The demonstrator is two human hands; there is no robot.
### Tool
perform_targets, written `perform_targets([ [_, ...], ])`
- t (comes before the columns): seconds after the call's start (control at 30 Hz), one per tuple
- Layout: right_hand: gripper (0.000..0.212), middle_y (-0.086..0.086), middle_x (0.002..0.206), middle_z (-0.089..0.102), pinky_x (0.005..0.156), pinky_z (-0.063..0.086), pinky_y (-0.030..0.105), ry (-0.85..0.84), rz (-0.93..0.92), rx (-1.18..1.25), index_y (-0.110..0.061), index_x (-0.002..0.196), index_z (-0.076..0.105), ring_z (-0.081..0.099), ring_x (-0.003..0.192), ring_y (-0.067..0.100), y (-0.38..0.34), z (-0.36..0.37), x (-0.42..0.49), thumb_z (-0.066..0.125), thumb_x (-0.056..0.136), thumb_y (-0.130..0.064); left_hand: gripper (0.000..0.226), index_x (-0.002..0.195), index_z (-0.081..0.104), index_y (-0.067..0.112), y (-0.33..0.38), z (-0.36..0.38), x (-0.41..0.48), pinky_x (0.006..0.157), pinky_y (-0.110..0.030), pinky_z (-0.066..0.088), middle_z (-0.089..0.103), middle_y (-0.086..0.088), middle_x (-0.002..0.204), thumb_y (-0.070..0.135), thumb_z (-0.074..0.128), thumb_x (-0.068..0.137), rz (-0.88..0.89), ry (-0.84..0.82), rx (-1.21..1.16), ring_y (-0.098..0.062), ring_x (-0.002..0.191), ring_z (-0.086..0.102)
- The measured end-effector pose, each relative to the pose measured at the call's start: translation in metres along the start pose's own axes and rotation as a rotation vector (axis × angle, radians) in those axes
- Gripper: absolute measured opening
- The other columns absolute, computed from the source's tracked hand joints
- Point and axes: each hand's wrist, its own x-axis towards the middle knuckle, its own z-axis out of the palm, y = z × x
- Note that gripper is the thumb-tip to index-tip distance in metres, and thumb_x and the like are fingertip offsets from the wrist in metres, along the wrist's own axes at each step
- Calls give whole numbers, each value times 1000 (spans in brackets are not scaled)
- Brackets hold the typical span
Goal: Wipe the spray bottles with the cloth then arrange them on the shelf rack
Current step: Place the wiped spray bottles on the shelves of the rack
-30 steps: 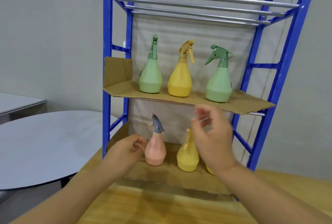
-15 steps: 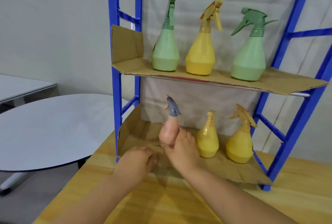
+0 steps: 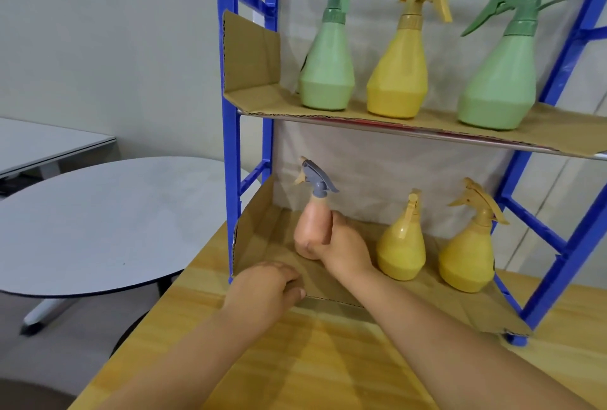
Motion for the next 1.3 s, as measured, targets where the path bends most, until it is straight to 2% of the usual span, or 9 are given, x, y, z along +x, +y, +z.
perform_targets([
  [0.5, 56, 8, 116, 57, 77, 47, 32, -33, -25, 132, -12, 121, 47, 57, 101, 28, -6, 16, 16, 72, 72, -23, 33, 114, 61, 25, 1, 2, 0, 87, -28, 47, 61, 11, 120, 42, 50, 89, -24, 0, 0, -10, 112, 51],
  [0.67, 100, 10, 138, 45, 92, 40, 31, -98, 21, 122, -9, 147, 14, 46, 124, 27, -5, 5, -1, 77, 74, -32, 32, 116, 60, 27, 3, 3, -3, 83, -25, 47, 60, 12, 118, 41, 47, 91, -15, 16, 20, -10, 110, 51],
  [0.73, 101, 11, 144, 35, 101, 36, 31, -59, 3, 128, -12, 148, 13, 40, 130, 25, -2, -4, -20, 78, 73, -32, 33, 119, 59, 28, 4, 1, -4, 82, -22, 45, 60, 13, 119, 41, 46, 92, -7, 27, 19, -9, 111, 50],
  [0.8, 89, 6, 138, 37, 102, 40, 33, 5, -58, 172, -14, 145, 27, 46, 123, 19, 7, -13, -42, 78, 73, -27, 33, 121, 58, 30, 6, 0, -5, 84, -20, 42, 59, 13, 121, 40, 46, 92, 1, 29, 4, -9, 113, 49],
  [0.9, 44, -5, 108, 52, 79, 51, 26, 162, -165, 241, -16, 114, 57, 56, 90, 4, 26, -32, -75, 76, 74, -14, 28, 114, 63, 29, 12, -3, -4, 83, -21, 42, 61, 11, 115, 35, 47, 92, -12, 56, -31, -11, 110, 50],
  [1.0, 24, -5, 86, 51, 66, 44, 17, 386, -162, 242, -16, 84, 54, 51, 75, 5, 46, -59, -93, 72, 75, -3, 26, 110, 66, 25, 25, -3, -4, 81, -24, 45, 65, 7, 108, 31, 49, 91, 18, 137, -45, -14, 103, 54],
  [1.1, 37, 1, 103, 48, 80, 46, 23, 469, -11, 217, -15, 100, 49, 52, 92, 13, 67, -79, -83, 70, 75, 1, 28, 112, 65, 21, 44, -6, 1, 73, -24, 42, 65, 3, 106, 23, 56, 85, 61, 229, -30, -18, 98, 57],
  [1.2, 76, 6, 135, 39, 101, 42, 35, 247, 128, 222, -8, 137, 32, 41, 125, 22, 82, -88, -61, 67, 72, 5, 23, 106, 60, 17, 54, -10, 14, 65, -24, 42, 57, 1, 100, 17, 58, 83, -64, 262, -72, -16, 87, 53],
  [1.3, 87, -6, 122, 47, 77, 50, 27, 10, 144, 296, -16, 144, 20, 53, 106, 17, 82, -94, -47, 63, 71, 8, 29, 107, 50, 9, 52, -8, 27, 76, -29, 48, 48, -5, 106, 11, 62, 81, -247, 291, -162, -22, 95, 52],
])
